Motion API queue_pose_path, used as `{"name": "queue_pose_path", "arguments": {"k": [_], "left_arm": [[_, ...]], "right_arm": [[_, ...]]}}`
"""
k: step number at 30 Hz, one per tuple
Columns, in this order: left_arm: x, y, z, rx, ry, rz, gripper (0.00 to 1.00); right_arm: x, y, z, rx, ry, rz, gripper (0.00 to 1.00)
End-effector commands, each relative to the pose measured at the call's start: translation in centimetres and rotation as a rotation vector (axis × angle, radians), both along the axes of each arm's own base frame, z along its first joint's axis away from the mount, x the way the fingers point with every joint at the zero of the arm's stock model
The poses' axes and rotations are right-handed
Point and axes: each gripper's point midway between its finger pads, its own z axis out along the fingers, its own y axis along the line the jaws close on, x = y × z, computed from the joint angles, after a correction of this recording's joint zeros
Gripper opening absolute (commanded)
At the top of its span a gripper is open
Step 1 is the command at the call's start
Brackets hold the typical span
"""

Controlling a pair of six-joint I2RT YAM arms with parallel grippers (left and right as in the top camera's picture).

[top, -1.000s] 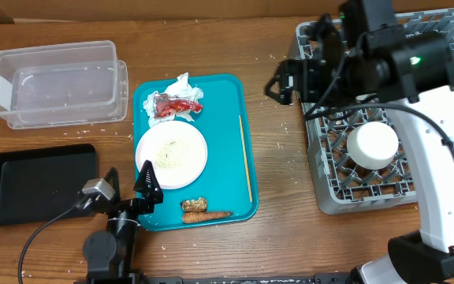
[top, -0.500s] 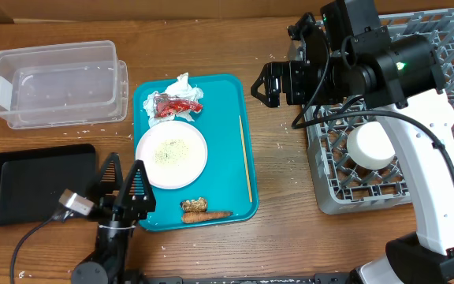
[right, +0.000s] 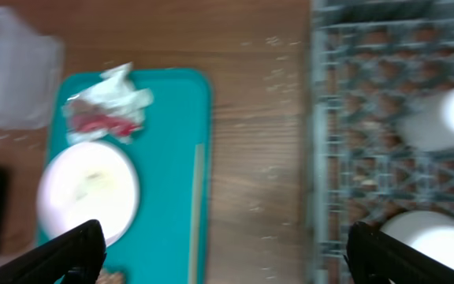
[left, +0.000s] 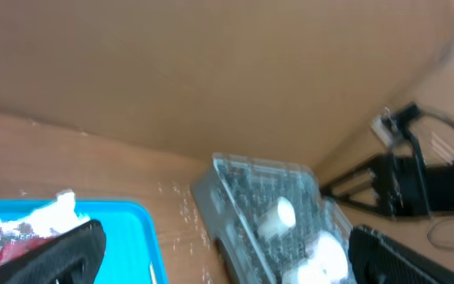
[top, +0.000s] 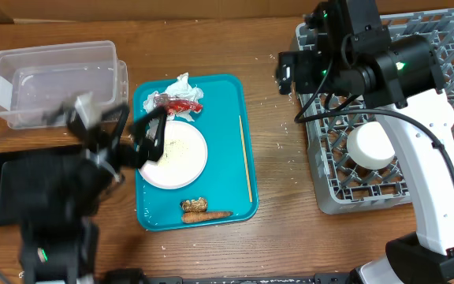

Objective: Sort waste into correct bins and load items into the dishwasher
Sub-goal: 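Raise the right gripper and move the left gripper toward the rice plate, then lower the left gripper and grasp the rim of the white rice plate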

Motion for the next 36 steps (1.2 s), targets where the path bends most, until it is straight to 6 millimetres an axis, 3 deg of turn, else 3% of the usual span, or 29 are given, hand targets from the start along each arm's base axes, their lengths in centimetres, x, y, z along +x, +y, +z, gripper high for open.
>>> {"name": "queue_pose_path", "arguments": {"k": [1, 3, 6, 9, 13, 17, 20, 23, 29, 33, 36], "left_arm": [[0.3, -3.4, 3.9, 0.104, -0.094, -0.278, 1.00], [1.7, -4.0, 4.7, 0.075, -0.077, -0.340, 1.00], [3.6, -4.8, 4.4, 0.024, -0.034, -0.412, 1.00], [5.9, -3.9, 3.4, 0.011, 0.037, -0.342, 1.00], [8.3, 1.2, 1.7, 0.130, 0.191, 0.039, 1.00], [7.0, 6.4, 1.5, 0.353, 0.287, 0.332, 1.00], [6.3, 5.9, 1.9, 0.391, 0.280, 0.302, 1.00], [5.7, 5.1, 0.1, 0.380, 0.353, 0.243, 1.00], [5.7, 3.7, -3.7, 0.403, 0.502, 0.173, 1.00], [4.9, 3.1, -7.0, 0.561, 0.630, 0.223, 1.00], [4.7, 1.3, -9.2, 0.676, 0.691, 0.212, 1.00]], "right_arm": [[1.5, -4.2, 0.5, -0.165, -0.071, -0.140, 1.00], [1.8, -5.0, 0.6, -0.160, -0.074, -0.170, 1.00], [2.1, -6.7, 0.5, -0.146, -0.066, -0.233, 1.00], [2.3, -9.0, 0.4, -0.152, -0.054, -0.289, 1.00], [2.5, -12.9, 0.3, -0.156, -0.041, -0.387, 1.00], [2.5, -17.0, 0.3, -0.158, -0.034, -0.491, 1.00], [2.2, -19.5, 0.3, -0.160, -0.029, -0.553, 1.00], [2.0, -20.8, 0.3, -0.160, -0.026, -0.587, 1.00], [2.0, -21.1, 0.3, -0.160, -0.026, -0.594, 1.00], [2.0, -21.1, 0.3, -0.160, -0.026, -0.594, 1.00], [2.0, -21.1, 0.3, -0.160, -0.026, -0.594, 1.00]]}}
